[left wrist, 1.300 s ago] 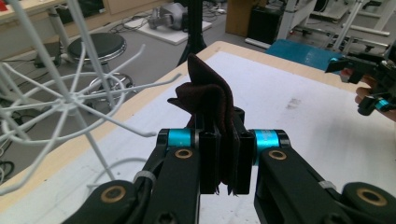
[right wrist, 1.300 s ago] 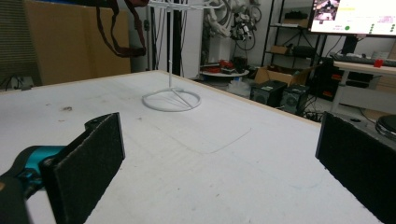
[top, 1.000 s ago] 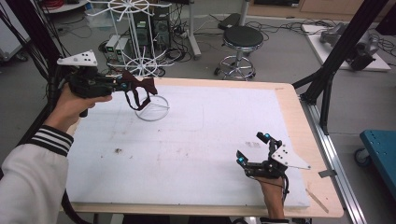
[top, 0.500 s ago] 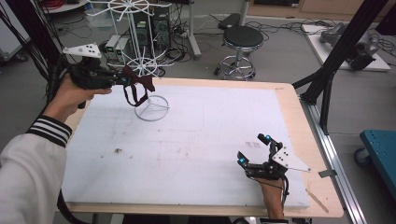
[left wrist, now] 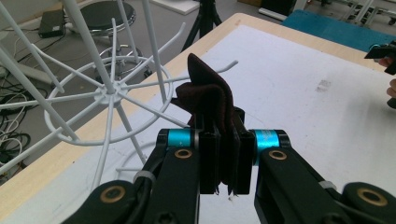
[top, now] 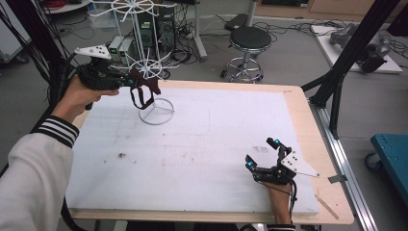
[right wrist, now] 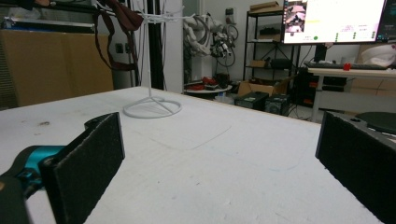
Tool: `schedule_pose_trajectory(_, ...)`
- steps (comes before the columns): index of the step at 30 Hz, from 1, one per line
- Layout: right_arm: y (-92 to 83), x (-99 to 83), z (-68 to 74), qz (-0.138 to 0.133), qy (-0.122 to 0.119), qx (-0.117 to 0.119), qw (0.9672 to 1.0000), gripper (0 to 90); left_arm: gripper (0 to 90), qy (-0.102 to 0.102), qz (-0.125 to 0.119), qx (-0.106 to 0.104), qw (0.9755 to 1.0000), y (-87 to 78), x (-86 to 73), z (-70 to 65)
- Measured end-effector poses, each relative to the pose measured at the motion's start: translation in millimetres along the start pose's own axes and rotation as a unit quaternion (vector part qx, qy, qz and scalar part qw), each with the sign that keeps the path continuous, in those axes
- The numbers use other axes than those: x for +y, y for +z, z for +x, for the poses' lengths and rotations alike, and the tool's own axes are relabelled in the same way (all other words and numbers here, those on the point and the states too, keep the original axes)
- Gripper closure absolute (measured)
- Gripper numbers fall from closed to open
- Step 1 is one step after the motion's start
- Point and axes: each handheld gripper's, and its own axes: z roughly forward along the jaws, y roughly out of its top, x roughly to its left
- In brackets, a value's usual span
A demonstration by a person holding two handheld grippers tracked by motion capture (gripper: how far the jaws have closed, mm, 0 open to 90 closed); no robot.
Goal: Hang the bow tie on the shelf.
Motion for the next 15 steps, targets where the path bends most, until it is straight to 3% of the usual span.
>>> schedule_pose_trajectory(15, 1.7, -10.6, 1.7, 0.009, -0.008, -0.013, 0.9998, 0.5, 84.1, -0.009, 0.008, 0.012, 0.9998, 10.8, -0.5, 3.4)
